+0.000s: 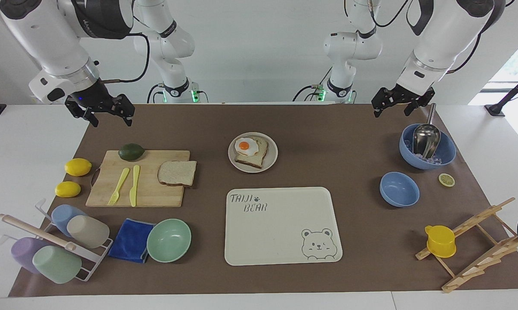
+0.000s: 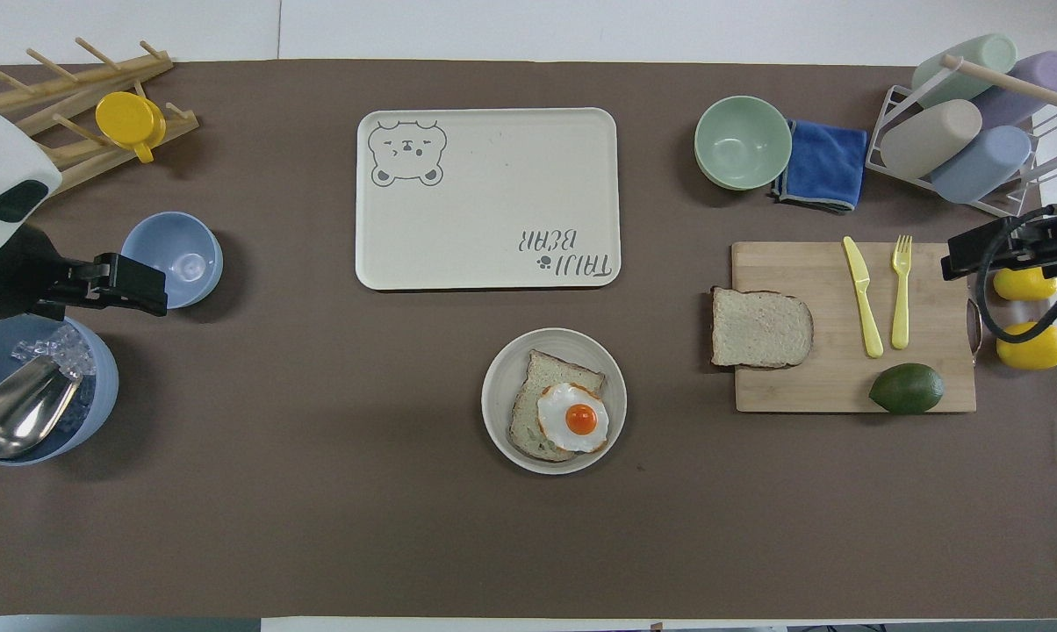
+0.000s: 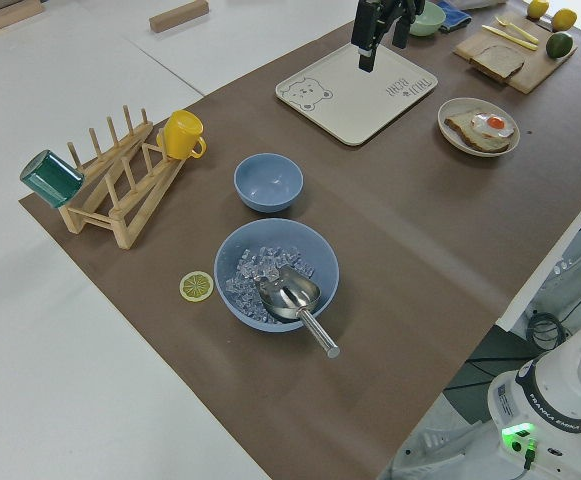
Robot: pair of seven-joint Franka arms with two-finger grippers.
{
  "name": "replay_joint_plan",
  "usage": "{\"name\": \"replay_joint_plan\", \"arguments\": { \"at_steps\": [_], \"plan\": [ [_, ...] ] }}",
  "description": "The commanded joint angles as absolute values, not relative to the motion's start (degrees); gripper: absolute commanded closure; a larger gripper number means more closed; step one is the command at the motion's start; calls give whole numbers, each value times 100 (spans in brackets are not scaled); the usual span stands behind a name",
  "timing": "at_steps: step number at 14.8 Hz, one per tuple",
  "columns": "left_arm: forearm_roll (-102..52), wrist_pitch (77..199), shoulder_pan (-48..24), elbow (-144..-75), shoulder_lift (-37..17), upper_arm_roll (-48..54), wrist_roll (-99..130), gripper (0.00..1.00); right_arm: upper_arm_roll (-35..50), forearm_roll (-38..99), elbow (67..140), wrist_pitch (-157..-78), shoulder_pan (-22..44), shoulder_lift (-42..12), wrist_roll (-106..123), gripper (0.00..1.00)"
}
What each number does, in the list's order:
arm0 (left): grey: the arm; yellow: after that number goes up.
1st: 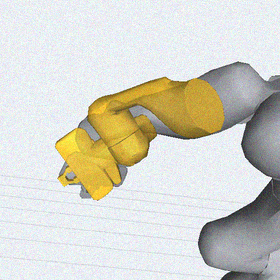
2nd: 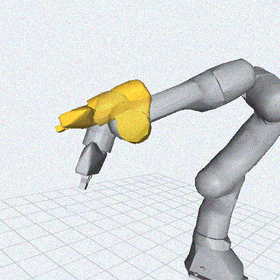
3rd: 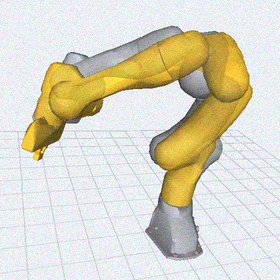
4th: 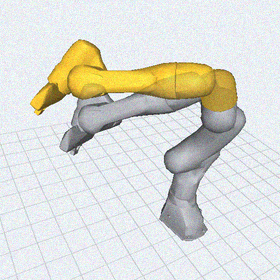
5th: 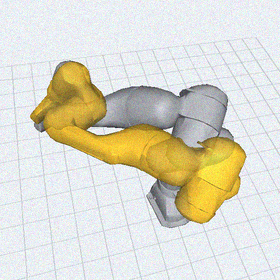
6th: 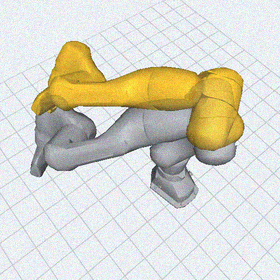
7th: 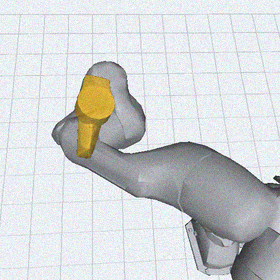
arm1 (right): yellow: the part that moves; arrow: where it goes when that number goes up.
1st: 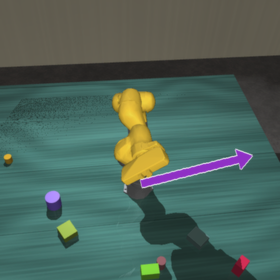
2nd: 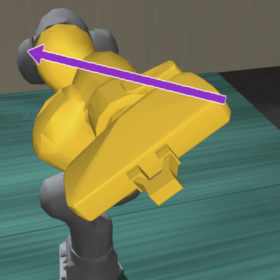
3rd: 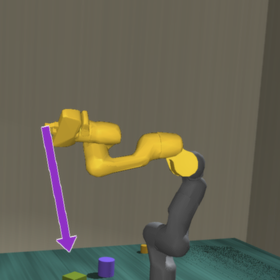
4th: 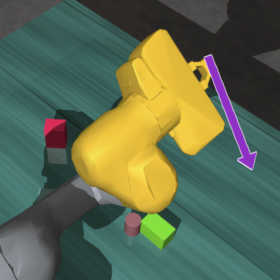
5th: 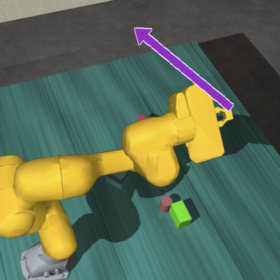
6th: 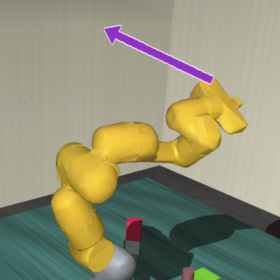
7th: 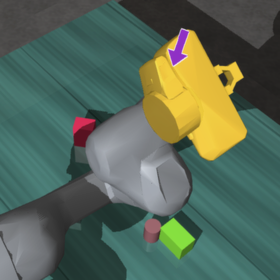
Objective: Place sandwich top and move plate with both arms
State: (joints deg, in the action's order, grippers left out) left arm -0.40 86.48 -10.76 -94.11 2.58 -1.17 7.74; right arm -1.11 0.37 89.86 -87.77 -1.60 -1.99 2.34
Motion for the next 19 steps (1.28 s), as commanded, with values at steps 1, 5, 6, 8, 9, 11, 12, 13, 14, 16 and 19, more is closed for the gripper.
{"name": "replay_joint_plan", "arguments": {
  "at_steps": [1, 5, 6, 8, 9, 11, 12, 13, 14, 16, 19],
  "plan": [
    [44, 8534, -993, -9352, 290, -70, 729, 0, -88, -79, 8956, -8815, -149, -193, 97, 0],
    [35, 8534, -993, -9352, 290, -70, 729, 0, -88, -62, 8939, -8815, -149, -202, 97, 0],
    [44, 8534, -993, -9352, 290, -70, 729, 0, -88, -53, 8938, -8815, -149, -211, 88, 0],
    [44, 8534, -993, -9352, 299, -70, 729, 0, -62, -35, 8947, -8807, -141, -185, 105, 0],
    [44, 8534, -993, -9352, 290, -70, 729, 0, 60, -53, 8947, -8807, -149, -176, 88, 0],
    [35, 8534, -993, -9352, 299, -70, 729, 0, 132, -210, 9034, -8903, -141, -150, 9, 0],
    [44, 8534, -993, -9352, 290, -70, 729, 0, 167, -289, 9070, -8921, -132, -132, -70, 0],
    [44, 8534, -993, -9352, 299, -70, 729, 0, 332, -490, 9123, -8973, -132, -158, -175, 0],
    [44, 8534, -993, -9352, 290, -70, 729, 0, 639, -901, 9262, -9017, -141, -193, -454, 0],
    [35, 8534, -993, -9352, 299, -70, 729, 0, 1411, -1570, 9648, -9280, -263, -324, -1384, 0],
    [44, 8534, -993, -9352, 299, -70, 729, 0, 1792, -2135, 10019, -9605, -150, -710, -2484, 0]
  ]
}}
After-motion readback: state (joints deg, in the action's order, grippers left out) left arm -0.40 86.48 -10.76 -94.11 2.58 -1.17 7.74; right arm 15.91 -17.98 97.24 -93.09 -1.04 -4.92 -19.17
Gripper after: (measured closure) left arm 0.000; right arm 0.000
